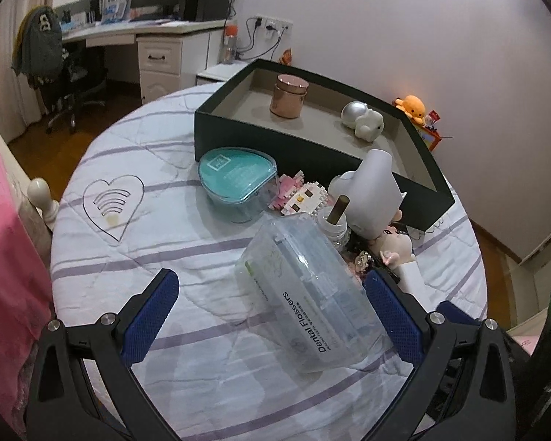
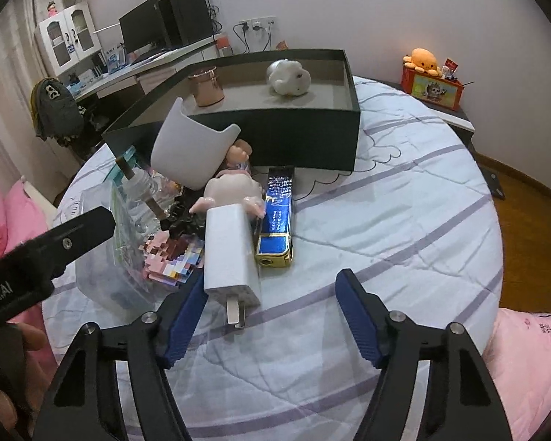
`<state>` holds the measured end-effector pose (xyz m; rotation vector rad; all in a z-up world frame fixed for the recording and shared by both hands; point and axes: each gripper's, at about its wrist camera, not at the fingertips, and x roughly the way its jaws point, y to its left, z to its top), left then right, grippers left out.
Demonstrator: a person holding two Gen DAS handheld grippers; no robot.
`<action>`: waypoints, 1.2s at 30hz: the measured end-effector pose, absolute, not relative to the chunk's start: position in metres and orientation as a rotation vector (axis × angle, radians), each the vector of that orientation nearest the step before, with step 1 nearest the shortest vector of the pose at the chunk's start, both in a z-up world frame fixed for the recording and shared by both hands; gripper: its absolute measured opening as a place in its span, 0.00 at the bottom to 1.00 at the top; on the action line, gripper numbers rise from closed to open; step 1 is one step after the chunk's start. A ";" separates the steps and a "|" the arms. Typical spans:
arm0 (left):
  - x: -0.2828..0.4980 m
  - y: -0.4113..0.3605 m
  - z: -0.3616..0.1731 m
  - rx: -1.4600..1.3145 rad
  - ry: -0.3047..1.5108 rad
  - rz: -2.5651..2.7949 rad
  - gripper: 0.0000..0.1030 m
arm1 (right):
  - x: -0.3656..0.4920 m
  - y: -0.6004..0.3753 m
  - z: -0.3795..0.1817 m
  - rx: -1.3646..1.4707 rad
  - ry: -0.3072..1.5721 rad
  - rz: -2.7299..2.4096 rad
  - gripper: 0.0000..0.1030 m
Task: Organize rigid objects
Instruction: 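Grasp the clear flosser case with the left tool while the right tool grasps the white charger, then lower the flosser case and charger into the green box and open both tools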
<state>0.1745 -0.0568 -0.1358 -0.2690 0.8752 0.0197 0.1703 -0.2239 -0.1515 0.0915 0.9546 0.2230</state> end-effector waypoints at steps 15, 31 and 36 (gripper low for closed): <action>0.169 -0.056 -0.137 -0.234 0.839 0.017 0.71 | 0.175 -0.217 -0.154 0.082 0.954 0.256 0.44; 0.172 -0.048 -0.153 -0.281 0.915 -0.100 0.40 | 0.173 -0.208 -0.153 0.115 0.954 0.283 0.24; 0.168 -0.038 -0.138 -0.218 0.866 -0.082 0.37 | 0.162 -0.218 -0.142 0.148 0.932 0.288 0.23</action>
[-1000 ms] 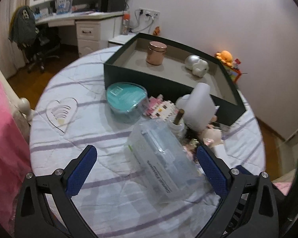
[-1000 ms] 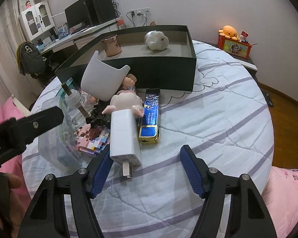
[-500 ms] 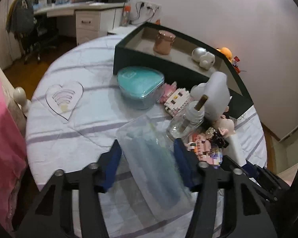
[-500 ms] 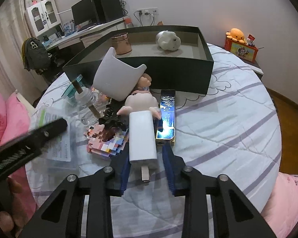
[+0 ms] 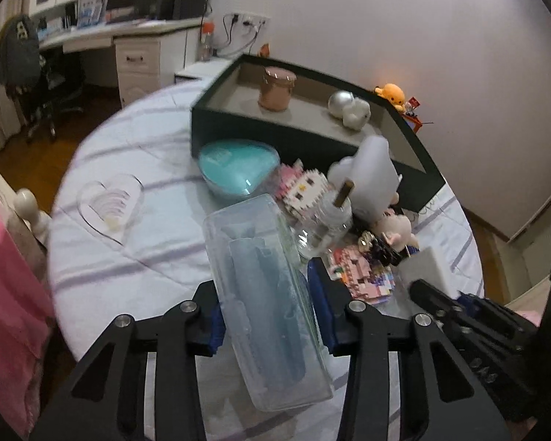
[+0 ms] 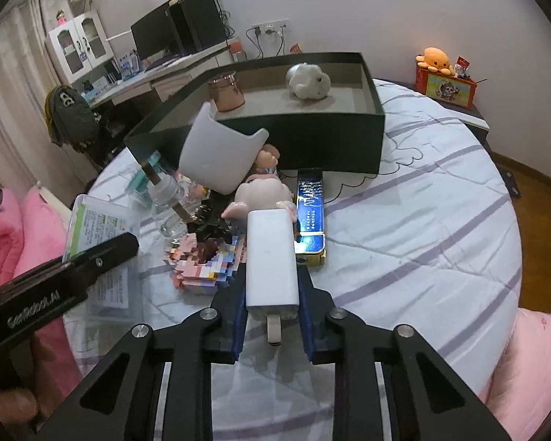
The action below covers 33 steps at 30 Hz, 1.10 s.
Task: Organize rigid objects
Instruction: 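Lower the flosser case and charger into the green box and open both tools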
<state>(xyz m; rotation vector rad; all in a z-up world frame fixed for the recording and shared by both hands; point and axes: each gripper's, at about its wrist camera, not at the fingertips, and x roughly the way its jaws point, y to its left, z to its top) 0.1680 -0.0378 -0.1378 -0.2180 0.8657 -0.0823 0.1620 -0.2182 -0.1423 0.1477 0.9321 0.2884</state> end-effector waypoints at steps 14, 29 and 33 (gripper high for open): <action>0.194 -0.013 -0.070 -0.106 0.737 -0.112 0.37 | 0.178 -0.219 -0.063 0.132 0.783 0.330 0.23; 0.338 -0.029 -0.061 -0.022 0.766 -0.155 0.37 | 0.330 -0.203 -0.062 0.089 0.835 0.299 0.23; 0.368 -0.041 -0.089 -0.002 0.839 -0.163 0.37 | 0.358 -0.194 -0.092 0.083 0.913 0.300 0.24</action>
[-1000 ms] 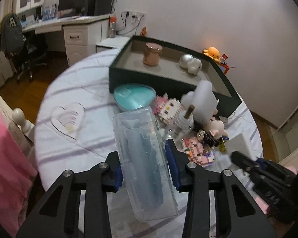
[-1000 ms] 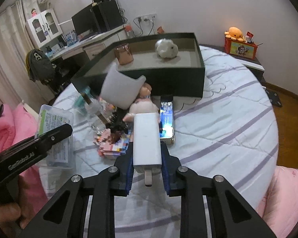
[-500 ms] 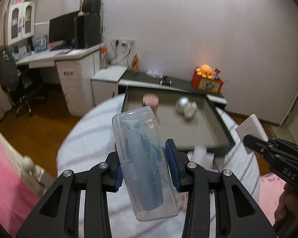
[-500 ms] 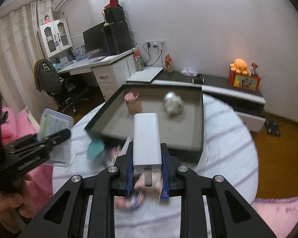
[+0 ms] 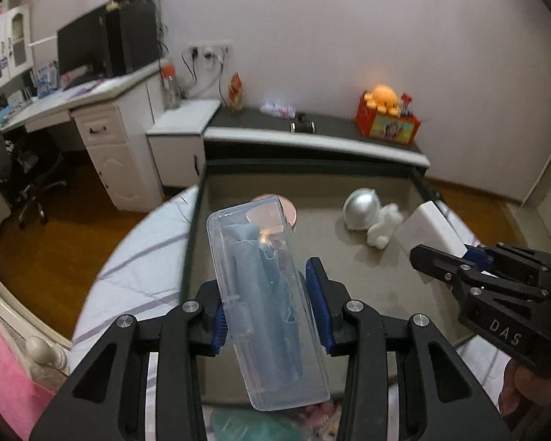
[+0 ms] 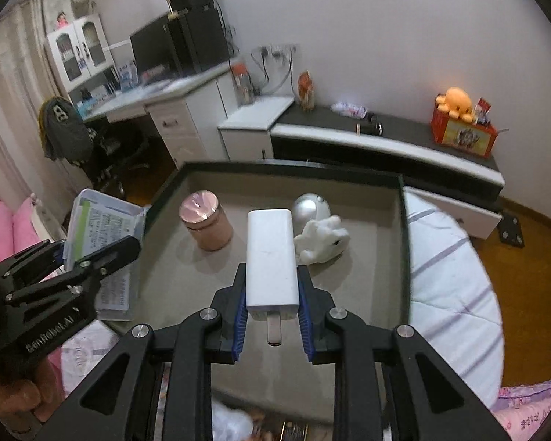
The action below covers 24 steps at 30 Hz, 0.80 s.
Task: Organize rigid objects
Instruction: 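Lower the flosser case and charger into the green box and open both tools, then withdraw both tools from the box back over the table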
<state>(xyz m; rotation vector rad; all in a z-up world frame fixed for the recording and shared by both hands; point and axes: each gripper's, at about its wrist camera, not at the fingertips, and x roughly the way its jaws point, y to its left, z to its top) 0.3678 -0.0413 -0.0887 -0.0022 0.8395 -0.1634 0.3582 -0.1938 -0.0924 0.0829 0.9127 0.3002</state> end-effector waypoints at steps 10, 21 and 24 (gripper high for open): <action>0.393 -0.057 -0.124 0.026 0.941 -0.175 0.38 | 0.377 -0.198 -0.124 0.074 1.003 0.276 0.24; 0.369 -0.049 -0.097 0.055 0.843 -0.103 0.92 | 0.359 -0.207 -0.109 0.088 0.935 0.243 0.81; 0.353 -0.042 -0.084 0.060 0.798 -0.075 1.00 | 0.353 -0.213 -0.103 0.104 0.921 0.227 0.84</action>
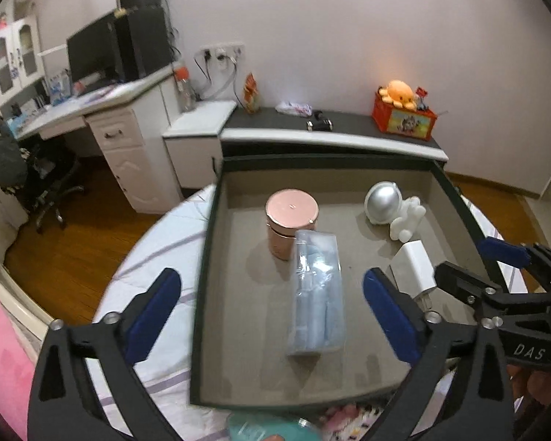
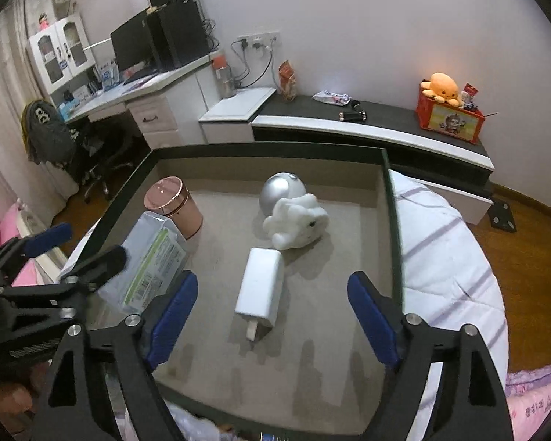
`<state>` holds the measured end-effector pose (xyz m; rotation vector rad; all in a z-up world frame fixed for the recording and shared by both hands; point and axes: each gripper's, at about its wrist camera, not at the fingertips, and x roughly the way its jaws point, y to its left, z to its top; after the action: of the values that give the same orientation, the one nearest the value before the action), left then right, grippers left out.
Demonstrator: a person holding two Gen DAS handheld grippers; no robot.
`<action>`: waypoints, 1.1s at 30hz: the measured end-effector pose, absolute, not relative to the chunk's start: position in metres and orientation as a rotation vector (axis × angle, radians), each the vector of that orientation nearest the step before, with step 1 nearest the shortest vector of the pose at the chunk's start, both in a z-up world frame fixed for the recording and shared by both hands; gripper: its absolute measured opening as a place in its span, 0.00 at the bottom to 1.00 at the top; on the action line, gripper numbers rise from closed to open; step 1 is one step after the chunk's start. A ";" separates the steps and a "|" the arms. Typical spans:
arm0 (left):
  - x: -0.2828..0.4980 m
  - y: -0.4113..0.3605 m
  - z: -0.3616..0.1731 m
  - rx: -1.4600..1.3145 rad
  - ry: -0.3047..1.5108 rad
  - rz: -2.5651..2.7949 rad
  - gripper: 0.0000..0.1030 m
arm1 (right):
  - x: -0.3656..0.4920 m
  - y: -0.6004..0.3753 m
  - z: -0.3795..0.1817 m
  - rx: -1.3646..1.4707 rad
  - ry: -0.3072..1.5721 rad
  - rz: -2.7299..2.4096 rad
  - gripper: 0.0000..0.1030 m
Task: Organize rigid objects
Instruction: 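Withdraw both tools from the box back over the table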
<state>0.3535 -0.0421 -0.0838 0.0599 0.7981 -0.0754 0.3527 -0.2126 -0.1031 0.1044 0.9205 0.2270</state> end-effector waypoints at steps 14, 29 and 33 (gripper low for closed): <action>0.265 -0.026 -0.026 0.033 0.665 -0.038 1.00 | 0.277 -0.232 -0.057 0.195 0.770 0.180 1.00; 0.158 -0.010 0.010 -0.007 0.501 0.015 1.00 | 0.156 -0.228 0.011 0.178 0.572 0.116 1.00; 0.137 -0.005 0.005 -0.036 0.508 0.017 1.00 | 0.129 -0.225 0.014 0.160 0.554 0.104 1.00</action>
<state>0.1371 -0.0050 0.0047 -0.0357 0.5078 0.0172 0.1294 -0.2246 0.0140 0.1596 0.5539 0.1043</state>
